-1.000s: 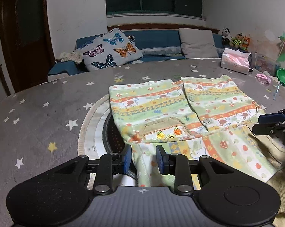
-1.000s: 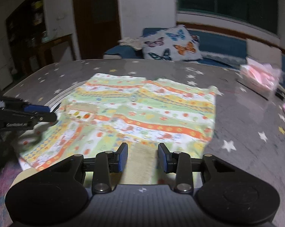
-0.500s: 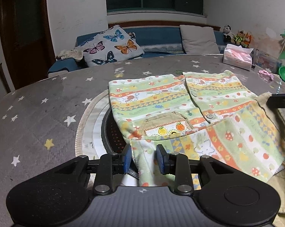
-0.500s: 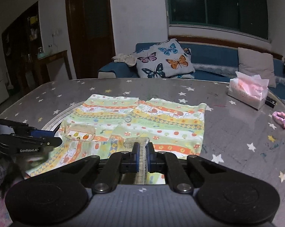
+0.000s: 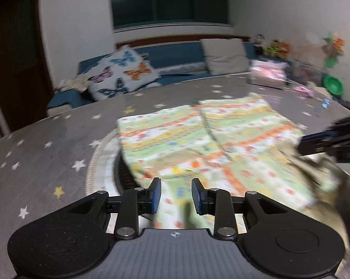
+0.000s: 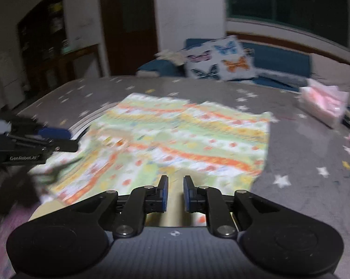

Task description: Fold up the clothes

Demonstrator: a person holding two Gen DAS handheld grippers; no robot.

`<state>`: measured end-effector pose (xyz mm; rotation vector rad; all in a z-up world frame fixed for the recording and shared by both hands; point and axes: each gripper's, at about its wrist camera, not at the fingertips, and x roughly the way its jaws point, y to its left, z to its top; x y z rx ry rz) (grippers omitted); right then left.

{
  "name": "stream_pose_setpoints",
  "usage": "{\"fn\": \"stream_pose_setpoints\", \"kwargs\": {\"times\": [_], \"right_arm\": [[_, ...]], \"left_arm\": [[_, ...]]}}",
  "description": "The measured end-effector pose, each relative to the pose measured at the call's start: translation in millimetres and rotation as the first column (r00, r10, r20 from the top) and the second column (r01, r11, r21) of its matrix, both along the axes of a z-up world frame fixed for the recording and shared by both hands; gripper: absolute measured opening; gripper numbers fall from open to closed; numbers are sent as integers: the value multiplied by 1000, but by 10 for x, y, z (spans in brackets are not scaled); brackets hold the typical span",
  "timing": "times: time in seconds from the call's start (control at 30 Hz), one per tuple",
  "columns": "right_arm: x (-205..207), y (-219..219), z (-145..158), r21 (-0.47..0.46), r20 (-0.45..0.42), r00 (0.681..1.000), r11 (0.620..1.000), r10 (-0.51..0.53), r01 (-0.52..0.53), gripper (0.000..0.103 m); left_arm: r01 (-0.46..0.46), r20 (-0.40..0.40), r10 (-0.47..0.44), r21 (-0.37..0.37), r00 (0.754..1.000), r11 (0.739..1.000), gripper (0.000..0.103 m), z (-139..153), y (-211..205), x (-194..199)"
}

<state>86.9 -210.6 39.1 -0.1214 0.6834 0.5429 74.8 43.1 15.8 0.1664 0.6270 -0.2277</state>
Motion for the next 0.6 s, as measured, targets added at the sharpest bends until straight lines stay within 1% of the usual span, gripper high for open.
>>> {"fn": "stream_pose_setpoints", "kwargs": {"times": [0.1, 0.17, 0.2, 0.23, 0.27, 0.4, 0.5, 0.57, 0.6], "right_arm": [[-110, 58, -96, -45, -27, 997, 997, 69, -71, 20], [-190, 54, -119, -73, -27, 996, 993, 89, -91, 23], [-231, 41, -120, -80, -24, 995, 992, 97, -99, 26], [-259, 23, -117, -81, -27, 995, 992, 99, -101, 26], [-286, 5, -115, -82, -29, 994, 991, 101, -103, 26], [-362, -14, -122, -103, -24, 992, 987, 125, -126, 26], [-385, -19, -96, -105, -29, 991, 985, 132, -134, 27], [-410, -27, -78, -109, -29, 990, 984, 136, -138, 28], [-423, -31, -69, -112, -27, 990, 984, 137, -139, 31]], "left_arm": [[74, 3, -75, 55, 997, 996, 37, 7, -79, -214], [115, 8, -116, 103, 993, 988, 42, -1, -115, -370], [135, 14, -138, 137, 990, 981, 47, -7, -129, -458], [151, 21, -157, 171, 987, 973, 51, -18, -143, -536], [170, 26, -179, 203, 983, 964, 52, -31, -161, -611], [257, 34, -280, 305, 959, 917, 61, -122, -271, -863], [293, 36, -323, 337, 946, 895, 61, -213, -392, -932], [309, 49, -345, 339, 937, 888, 61, -252, -474, -937], [318, 61, -357, 338, 932, 886, 61, -264, -519, -931]]}}
